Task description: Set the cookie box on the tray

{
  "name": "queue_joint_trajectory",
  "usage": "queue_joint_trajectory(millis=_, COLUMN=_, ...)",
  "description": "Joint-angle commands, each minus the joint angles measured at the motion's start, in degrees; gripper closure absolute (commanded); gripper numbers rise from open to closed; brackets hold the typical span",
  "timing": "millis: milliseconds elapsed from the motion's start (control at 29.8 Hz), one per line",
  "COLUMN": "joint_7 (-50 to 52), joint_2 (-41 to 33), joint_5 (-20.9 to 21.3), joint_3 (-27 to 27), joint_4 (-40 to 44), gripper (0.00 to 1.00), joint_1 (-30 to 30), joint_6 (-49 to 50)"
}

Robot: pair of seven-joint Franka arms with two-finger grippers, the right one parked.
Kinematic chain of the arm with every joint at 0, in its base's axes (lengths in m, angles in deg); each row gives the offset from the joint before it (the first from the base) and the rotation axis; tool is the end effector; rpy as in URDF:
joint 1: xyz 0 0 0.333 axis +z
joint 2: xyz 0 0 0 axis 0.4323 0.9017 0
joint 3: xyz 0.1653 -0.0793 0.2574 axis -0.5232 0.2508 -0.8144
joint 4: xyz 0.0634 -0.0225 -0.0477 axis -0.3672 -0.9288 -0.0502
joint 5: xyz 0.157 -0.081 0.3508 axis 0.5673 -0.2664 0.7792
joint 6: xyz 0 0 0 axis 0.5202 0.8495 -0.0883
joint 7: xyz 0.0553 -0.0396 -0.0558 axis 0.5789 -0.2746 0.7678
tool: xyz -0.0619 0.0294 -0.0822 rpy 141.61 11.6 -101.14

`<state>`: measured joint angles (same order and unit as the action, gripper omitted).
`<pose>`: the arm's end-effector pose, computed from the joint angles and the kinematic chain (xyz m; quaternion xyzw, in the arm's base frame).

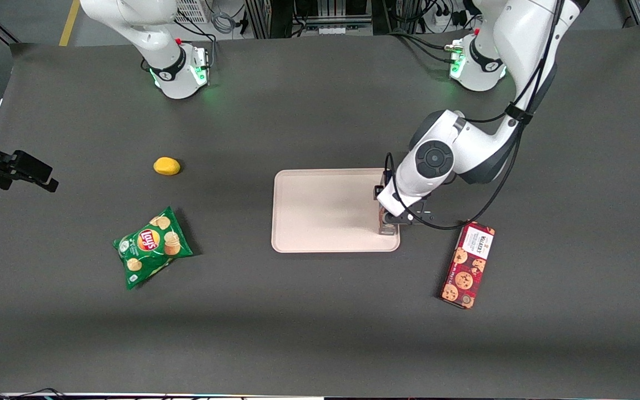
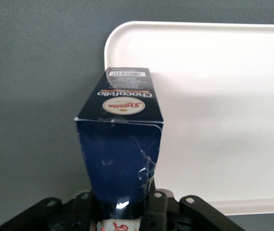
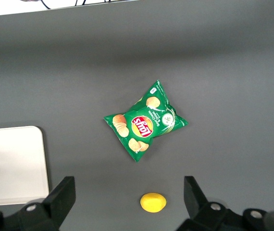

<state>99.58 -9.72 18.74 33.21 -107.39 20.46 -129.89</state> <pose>0.5201 -0.3235 0.2723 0.9972 0.0028 -0.0676 0.0317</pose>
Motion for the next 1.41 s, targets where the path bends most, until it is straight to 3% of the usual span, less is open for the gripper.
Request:
queue_joint_trajectory(millis=0, joint_7=1.30, joint_2=-2.01, joint_5=0.90, joint_3=-0.57, joint_4=5.53, gripper=0.00, joint_1=0.23, joint_6=8.15)
queue_joint_trajectory(millis=370, joint_7=0.42, joint_2=-8.69, joint_5=-0.60, joint_3=-3.46, joint_4=20.83, gripper=0.00, joint_1=1.11, joint_6=31.62)
queue_joint_trajectory(millis=504, joint_7=-4.58, joint_2=-12.38, joint_5=-0.95, joint_3=-6.18, joint_4=24.61, gripper=0.00, joint_1=1.11, joint_6=39.35)
queue_joint_trajectory(millis=840, joint_7=-24.09, joint_2=-22.04, joint_5=-6.57, joint_3=-22.26, joint_4=31.29, gripper=0.00, joint_1=1.02, joint_6=56.06)
queue_joint_trajectory(millis=1076, joint_7=-35.34, joint_2=-29.17, joint_5=-3.85, joint_3=-27.28, joint_4=25.25, gripper=0.00, joint_1=1.02, joint_6=59.33)
queue_joint_trajectory(millis=1378, joint_7=-38.43, joint_2=-40.50, joint_5=-3.50, joint_3=-30.44, joint_4=2.84, gripper=0.00, joint_1=0.93, joint_6=43.08)
